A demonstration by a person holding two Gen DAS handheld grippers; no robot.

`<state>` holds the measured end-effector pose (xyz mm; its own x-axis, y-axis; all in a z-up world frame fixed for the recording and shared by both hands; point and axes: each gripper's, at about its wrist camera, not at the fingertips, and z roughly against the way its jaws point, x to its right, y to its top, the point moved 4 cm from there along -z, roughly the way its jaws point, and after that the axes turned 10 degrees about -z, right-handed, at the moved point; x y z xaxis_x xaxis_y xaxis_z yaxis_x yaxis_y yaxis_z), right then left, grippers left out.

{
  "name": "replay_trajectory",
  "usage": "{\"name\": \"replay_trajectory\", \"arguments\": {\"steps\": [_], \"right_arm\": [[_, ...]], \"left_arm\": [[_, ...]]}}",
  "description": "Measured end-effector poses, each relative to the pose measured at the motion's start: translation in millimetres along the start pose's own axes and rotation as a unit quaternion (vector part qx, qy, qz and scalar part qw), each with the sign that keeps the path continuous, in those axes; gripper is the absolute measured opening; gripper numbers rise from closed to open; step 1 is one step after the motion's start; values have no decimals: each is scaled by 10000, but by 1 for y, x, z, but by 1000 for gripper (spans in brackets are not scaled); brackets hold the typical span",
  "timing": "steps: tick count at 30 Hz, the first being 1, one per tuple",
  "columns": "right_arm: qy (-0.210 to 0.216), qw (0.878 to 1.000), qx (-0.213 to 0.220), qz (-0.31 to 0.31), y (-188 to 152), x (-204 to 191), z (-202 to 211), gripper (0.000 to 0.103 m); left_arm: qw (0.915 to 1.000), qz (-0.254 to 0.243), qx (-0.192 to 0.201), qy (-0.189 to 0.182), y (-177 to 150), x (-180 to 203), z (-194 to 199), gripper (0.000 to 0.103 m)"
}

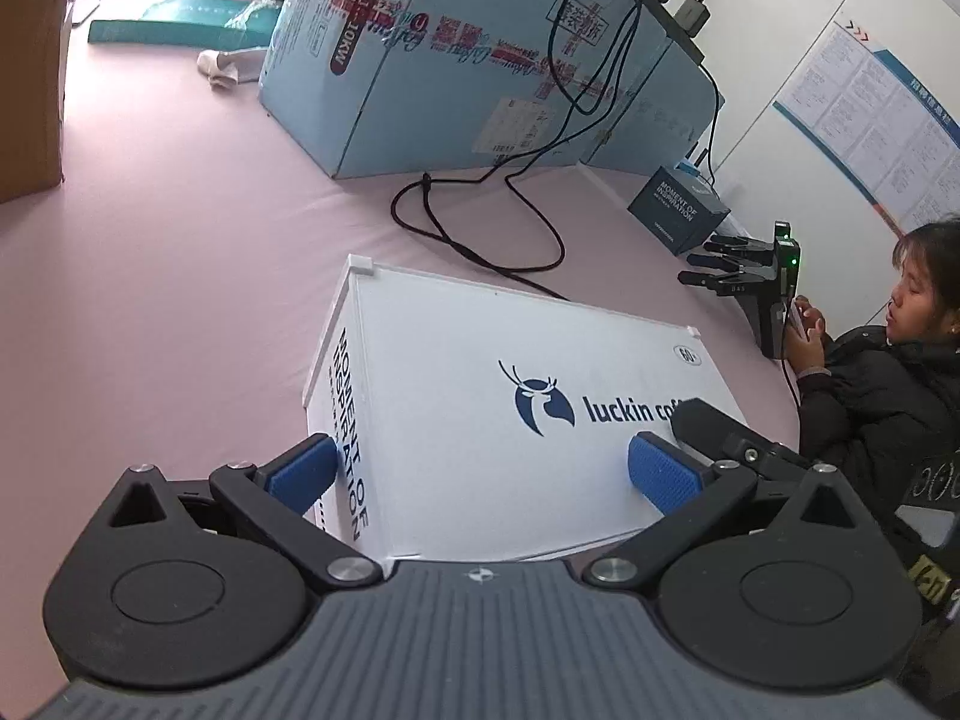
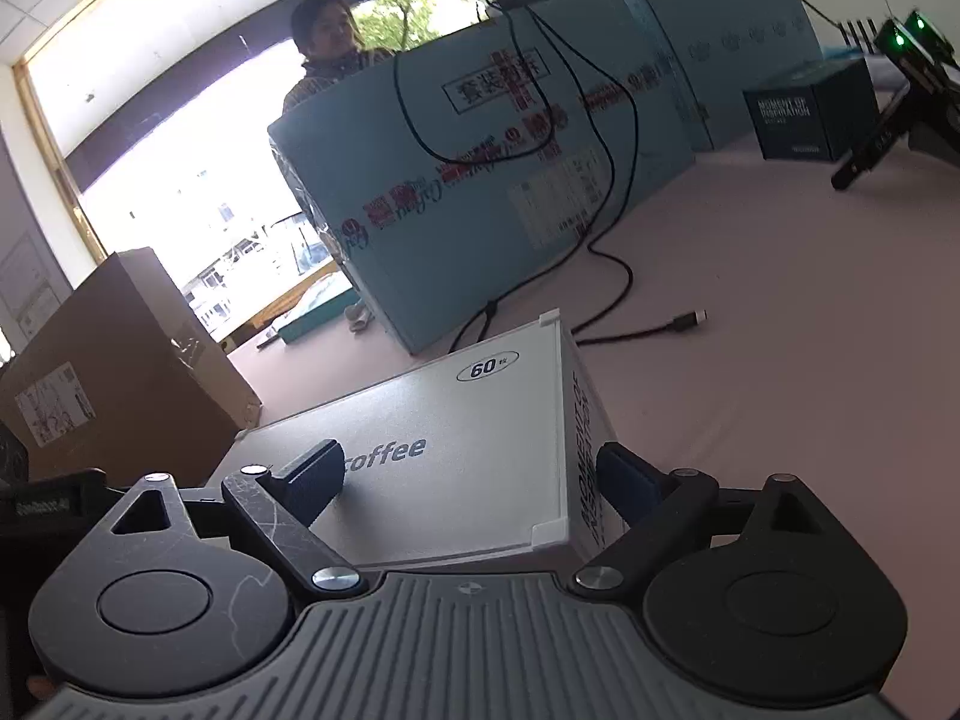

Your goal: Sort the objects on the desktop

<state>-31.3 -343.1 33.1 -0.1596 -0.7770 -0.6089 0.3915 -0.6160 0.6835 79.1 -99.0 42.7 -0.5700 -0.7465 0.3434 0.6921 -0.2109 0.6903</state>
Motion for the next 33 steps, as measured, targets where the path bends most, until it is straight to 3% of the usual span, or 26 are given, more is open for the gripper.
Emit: {"name": "replay_trajectory", "arguments": {"steps": [5, 7, 9, 11, 13, 16, 19, 25, 29, 33], "right_arm": [[-21, 9999, 151, -45, -1, -7, 5, 92], [12, 9993, 360, -33, -2, -14, 14, 98], [-26, 9982, 604, -19, -2, -25, 24, 103], [-120, 9964, 841, -3, -1, -36, 32, 103], [-65, 9948, 1014, 78, -3, -48, 37, 103], [195, 9927, 1161, 275, -11, -74, 44, 103], [364, 9889, 1287, 649, -21, -108, 46, 103], [802, 9804, 900, 1555, -58, -179, 24, 103], [1047, 9741, 392, 1967, -92, -218, -5, 103], [850, 9693, -24, 2308, -124, -250, -42, 103]], "left_arm": [[9999, 119, 9, -10, -1, -2, 10, 103], [9997, 204, 92, 74, -2, -5, 22, 103], [9989, 271, 264, 293, -4, -9, 38, 103], [9945, 191, 559, 860, -8, -14, 57, 103], [9843, 67, 888, 1525, -12, -20, 78, 103], [9599, -125, 1273, 2496, -19, -31, 106, 103], [9433, -126, 1341, 3034, -29, -51, 128, 103], [9394, 460, 1303, 3137, -56, -100, 169, 103], [9361, 411, 1147, 3301, -75, -125, 181, 103], [9336, 286, 915, 3454, -91, -148, 180, 103]]}}
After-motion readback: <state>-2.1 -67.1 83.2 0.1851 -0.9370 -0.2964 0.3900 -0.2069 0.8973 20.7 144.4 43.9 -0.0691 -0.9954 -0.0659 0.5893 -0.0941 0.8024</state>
